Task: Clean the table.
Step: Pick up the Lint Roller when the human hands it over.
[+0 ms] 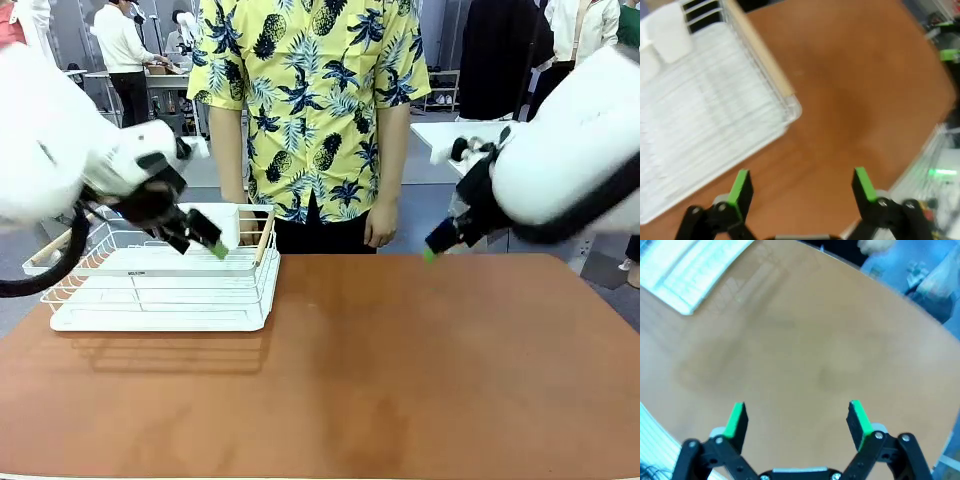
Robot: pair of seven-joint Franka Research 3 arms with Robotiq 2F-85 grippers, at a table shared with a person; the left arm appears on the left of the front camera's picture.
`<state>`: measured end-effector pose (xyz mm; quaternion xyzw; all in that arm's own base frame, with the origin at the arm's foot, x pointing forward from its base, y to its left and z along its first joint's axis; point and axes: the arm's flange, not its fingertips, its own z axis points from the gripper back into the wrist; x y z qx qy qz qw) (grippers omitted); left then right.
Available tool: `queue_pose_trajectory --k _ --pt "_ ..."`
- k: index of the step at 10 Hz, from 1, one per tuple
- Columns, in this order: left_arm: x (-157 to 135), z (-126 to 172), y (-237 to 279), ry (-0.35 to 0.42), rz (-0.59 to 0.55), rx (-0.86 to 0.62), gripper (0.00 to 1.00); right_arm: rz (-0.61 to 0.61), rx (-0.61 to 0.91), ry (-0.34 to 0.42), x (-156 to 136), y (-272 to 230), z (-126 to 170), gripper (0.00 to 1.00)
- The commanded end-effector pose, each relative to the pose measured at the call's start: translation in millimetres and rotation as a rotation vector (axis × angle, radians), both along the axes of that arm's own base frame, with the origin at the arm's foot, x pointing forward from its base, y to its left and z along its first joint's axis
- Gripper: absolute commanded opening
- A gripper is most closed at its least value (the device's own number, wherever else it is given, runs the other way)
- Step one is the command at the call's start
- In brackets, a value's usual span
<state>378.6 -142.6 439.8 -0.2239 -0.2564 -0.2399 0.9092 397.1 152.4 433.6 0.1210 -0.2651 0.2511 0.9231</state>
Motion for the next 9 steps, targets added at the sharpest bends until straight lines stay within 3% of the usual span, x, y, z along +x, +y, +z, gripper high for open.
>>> queue_pose_trajectory --k 1,3,4,5,6,8,9 --pt "-8 34 70 0.135 0.000 -0.291 1.00 -0.045 0.196 0.135 9 -56 40 1.00" --pt "-20 42 117 0.285 -0.079 -0.560 1.00 -0.051 0.538 0.372 14 -108 58 1.00" --pt "-26 41 142 0.332 -0.075 -0.643 1.00 -0.035 0.668 0.473 12 -132 62 1.00" --pt "-32 40 168 0.337 -0.051 -0.703 1.00 -0.050 0.773 0.528 9 -154 64 1.00" --pt "-42 37 199 0.355 0.011 -0.764 1.00 -0.083 0.857 0.552 4 -178 65 1.00" --pt "-69 32 261 0.384 0.173 -0.831 1.00 -0.129 0.991 0.527 -12 -229 61 1.00" --pt "-83 31 283 0.374 0.179 -0.864 1.00 -0.154 1.021 0.513 -21 -251 57 1.00"
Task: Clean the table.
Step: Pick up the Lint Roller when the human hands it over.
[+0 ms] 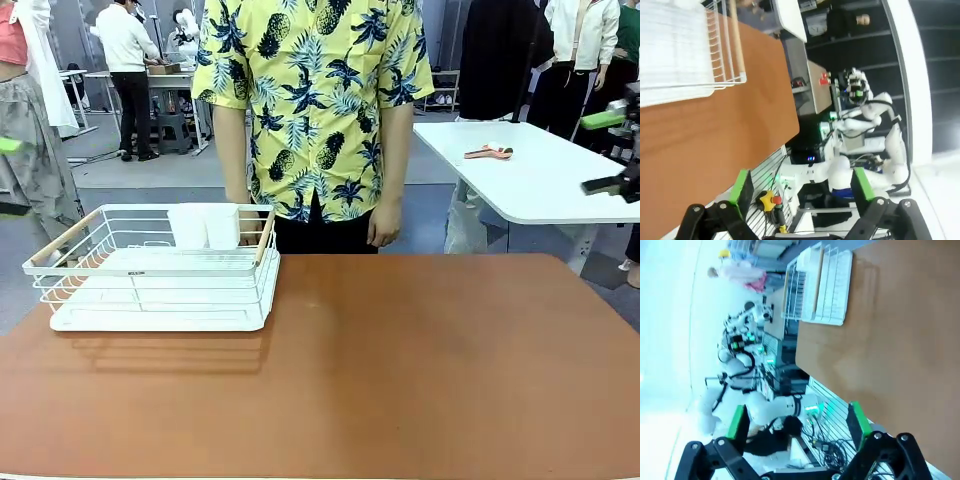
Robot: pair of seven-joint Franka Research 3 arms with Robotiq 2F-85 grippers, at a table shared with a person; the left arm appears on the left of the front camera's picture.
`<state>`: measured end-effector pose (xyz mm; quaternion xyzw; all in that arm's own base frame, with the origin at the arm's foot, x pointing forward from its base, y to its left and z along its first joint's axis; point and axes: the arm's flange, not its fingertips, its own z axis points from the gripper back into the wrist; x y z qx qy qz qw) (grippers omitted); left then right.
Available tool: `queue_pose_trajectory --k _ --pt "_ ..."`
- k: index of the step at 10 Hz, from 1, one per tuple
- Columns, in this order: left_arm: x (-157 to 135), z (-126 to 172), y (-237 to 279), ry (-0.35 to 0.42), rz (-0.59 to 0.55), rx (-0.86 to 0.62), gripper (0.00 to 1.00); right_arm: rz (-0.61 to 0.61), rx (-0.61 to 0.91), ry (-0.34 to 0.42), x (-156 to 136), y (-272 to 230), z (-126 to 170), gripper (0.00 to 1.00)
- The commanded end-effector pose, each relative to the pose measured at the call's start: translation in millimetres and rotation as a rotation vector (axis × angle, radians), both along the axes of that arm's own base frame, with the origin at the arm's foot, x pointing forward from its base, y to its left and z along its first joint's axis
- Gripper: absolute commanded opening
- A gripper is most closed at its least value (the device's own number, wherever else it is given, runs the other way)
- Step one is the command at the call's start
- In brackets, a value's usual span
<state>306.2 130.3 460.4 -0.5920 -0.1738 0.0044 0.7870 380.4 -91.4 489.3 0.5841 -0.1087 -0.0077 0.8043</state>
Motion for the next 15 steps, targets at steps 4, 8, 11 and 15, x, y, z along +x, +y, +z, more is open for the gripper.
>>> queue_pose_trajectory --k 4,8,11,15 --pt "-30 1 59 0.017 0.080 -0.071 1.00 -0.129 0.074 0.008 -31 -83 -18 1.00" --pt "-32 -5 73 0.009 0.093 -0.084 1.00 -0.189 0.087 0.011 -42 -106 -18 1.00" --pt "-29 -6 66 -0.001 0.071 -0.070 1.00 -0.229 0.102 0.014 -45 -120 -16 1.00" --pt "-27 -9 61 0.025 0.077 -0.053 1.00 -0.268 0.100 -0.007 -50 -141 -26 1.00"
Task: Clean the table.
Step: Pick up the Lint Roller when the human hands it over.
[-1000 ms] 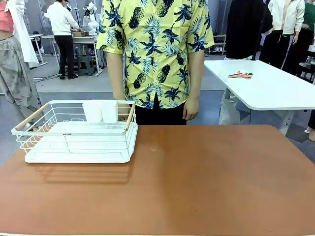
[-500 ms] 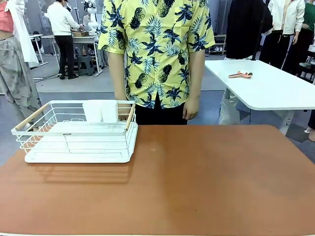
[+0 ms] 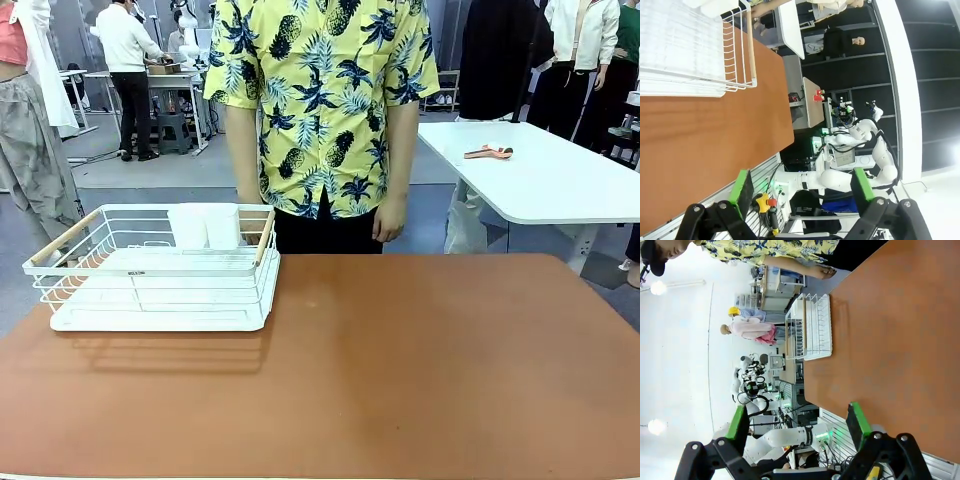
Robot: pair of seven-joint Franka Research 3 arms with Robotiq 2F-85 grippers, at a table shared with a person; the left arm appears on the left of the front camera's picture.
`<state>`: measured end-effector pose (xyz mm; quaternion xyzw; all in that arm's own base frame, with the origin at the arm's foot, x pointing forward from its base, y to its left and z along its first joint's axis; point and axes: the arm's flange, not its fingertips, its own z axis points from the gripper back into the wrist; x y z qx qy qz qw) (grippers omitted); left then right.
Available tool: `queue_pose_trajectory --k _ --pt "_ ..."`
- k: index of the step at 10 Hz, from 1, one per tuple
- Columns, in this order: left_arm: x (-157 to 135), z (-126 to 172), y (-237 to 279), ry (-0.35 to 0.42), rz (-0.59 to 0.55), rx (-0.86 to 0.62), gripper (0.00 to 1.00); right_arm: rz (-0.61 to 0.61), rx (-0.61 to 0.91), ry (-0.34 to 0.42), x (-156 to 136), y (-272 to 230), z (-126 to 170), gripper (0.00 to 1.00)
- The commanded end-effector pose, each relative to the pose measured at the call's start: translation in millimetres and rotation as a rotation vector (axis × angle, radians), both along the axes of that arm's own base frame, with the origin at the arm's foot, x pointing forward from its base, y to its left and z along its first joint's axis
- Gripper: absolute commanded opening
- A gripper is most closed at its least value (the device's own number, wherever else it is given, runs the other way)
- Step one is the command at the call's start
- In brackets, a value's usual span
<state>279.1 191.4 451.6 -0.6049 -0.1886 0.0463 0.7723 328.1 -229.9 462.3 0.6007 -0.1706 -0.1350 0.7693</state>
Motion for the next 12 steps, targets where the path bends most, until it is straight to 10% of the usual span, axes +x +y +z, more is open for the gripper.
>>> queue_pose_trajectory --k 1,12 --pt "-0.3 -0.3 0.1 0.004 -0.003 -0.001 1.00 0.009 0.002 0.004 0.6 4.7 1.6 1.00" --pt "-0.3 -0.3 0.1 0.004 -0.003 -0.001 1.00 0.009 0.002 0.004 0.6 4.7 1.6 1.00"
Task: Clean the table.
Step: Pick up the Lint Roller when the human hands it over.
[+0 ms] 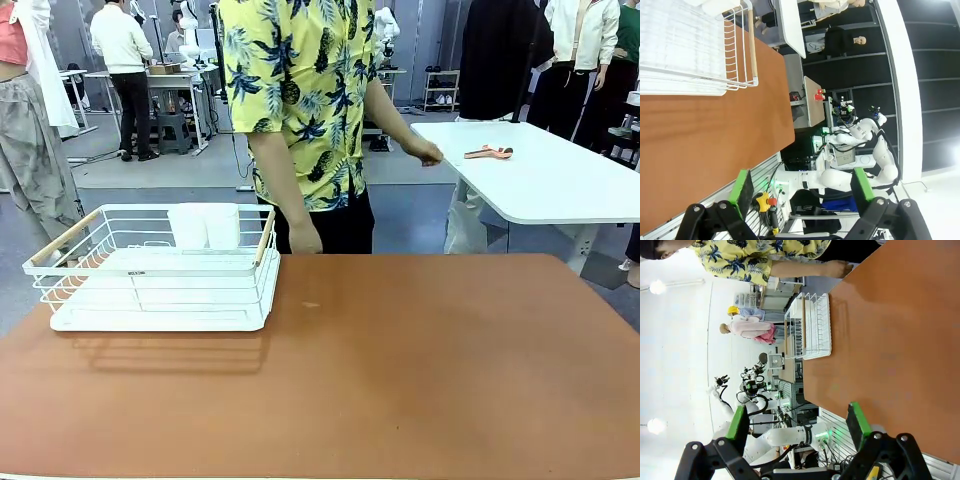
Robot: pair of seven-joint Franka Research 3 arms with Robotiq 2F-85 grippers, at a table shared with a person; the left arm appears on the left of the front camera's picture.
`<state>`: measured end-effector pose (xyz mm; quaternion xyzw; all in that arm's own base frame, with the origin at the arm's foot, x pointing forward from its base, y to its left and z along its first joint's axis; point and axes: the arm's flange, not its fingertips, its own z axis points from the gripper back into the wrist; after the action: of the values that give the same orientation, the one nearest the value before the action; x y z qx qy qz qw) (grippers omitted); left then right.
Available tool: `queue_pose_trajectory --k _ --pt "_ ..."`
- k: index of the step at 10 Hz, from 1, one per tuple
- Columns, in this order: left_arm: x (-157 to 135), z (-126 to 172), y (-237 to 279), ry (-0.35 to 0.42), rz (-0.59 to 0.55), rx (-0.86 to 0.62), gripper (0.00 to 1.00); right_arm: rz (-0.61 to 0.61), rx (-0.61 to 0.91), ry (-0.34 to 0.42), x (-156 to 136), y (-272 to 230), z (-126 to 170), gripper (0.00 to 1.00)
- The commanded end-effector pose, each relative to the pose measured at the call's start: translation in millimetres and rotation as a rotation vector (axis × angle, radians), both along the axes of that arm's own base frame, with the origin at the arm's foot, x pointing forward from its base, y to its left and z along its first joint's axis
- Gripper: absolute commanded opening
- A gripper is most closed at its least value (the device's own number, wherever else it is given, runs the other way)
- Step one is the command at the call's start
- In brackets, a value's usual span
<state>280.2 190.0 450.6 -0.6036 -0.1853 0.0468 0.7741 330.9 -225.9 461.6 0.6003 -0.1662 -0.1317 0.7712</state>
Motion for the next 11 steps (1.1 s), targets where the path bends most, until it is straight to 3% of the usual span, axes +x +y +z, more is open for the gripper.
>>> queue_pose_trajectory --k 1,11 --pt "-1.5 0.7 1.5 -0.003 0.000 -0.005 1.00 -0.002 0.005 0.000 -2.2 0.7 2.3 1.00" --pt "-1.5 0.7 1.5 -0.003 0.000 -0.005 1.00 -0.002 0.005 0.000 -2.2 0.7 2.3 1.00"
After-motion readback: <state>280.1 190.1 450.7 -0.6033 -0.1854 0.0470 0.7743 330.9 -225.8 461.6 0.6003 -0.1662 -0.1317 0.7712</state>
